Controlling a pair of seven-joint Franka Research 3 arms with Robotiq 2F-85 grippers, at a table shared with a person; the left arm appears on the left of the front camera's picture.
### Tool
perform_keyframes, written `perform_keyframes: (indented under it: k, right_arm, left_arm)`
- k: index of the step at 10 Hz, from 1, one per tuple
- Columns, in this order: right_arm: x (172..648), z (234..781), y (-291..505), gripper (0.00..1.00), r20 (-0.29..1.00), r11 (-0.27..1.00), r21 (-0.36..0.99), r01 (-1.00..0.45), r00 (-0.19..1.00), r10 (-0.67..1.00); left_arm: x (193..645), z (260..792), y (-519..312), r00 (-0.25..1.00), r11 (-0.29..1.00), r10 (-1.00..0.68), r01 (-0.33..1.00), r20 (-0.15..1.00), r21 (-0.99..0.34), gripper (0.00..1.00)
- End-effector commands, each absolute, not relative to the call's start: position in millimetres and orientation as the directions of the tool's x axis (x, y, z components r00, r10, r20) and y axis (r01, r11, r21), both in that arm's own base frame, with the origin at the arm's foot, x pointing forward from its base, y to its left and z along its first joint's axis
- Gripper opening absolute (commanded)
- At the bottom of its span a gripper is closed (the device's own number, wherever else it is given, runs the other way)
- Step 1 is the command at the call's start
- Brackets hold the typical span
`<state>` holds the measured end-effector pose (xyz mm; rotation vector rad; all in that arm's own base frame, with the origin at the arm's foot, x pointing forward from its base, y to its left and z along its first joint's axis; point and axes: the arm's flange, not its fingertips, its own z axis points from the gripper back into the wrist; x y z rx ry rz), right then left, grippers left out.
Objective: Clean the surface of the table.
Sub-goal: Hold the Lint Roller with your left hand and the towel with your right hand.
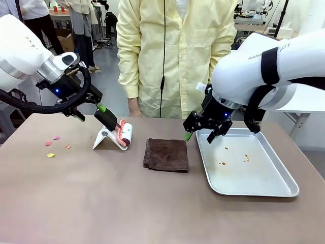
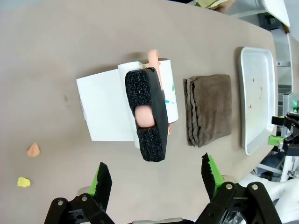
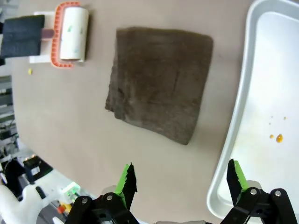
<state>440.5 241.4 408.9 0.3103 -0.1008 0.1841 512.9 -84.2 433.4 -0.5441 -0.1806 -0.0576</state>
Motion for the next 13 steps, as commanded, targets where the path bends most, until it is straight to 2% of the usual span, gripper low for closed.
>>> perform_keyframes:
  k: [1,3,4,9,12,13]
  right_arm:
    - [436.4,403.0,242.9,1.00,0.125,0.938,0.272,-0.213,0.975,0.185]
    - [438.5,406.0,242.9,1.00,0.121,0.936,0.291,-0.199,0.978,0.171]
    - [454.0,395.8,267.5,1.00,0.128,0.921,0.287,-0.263,0.964,0.235]
    - [479.1,354.4,290.2,1.00,0.128,0.961,0.264,-0.079,0.991,0.047]
    - [496.2,326.6,298.7,1.00,0.044,0.975,0.221,-0.006,0.999,-0.004]
    - [499.4,319.8,301.1,1.00,0.051,0.974,0.225,0.003,0.999,-0.015]
  left_arm:
    - [511.3,432.3,-84.1,0.980,0.850,-0.031,0.130,0.198,-0.510,1.00]
    - [512.9,433.2,-84.3,0.982,0.854,-0.011,0.107,0.187,-0.509,1.00]
    - [520.1,428.3,-89.3,0.986,0.863,0.029,0.057,0.162,-0.502,1.00]
    - [541.8,416.9,-99.2,0.986,0.846,0.032,0.059,0.161,-0.529,1.00]
    - [555.0,409.6,-103.1,0.989,0.839,0.023,0.059,0.144,-0.541,1.00]
    - [558.0,405.1,-104.6,0.992,0.835,0.015,0.058,0.129,-0.547,1.00]
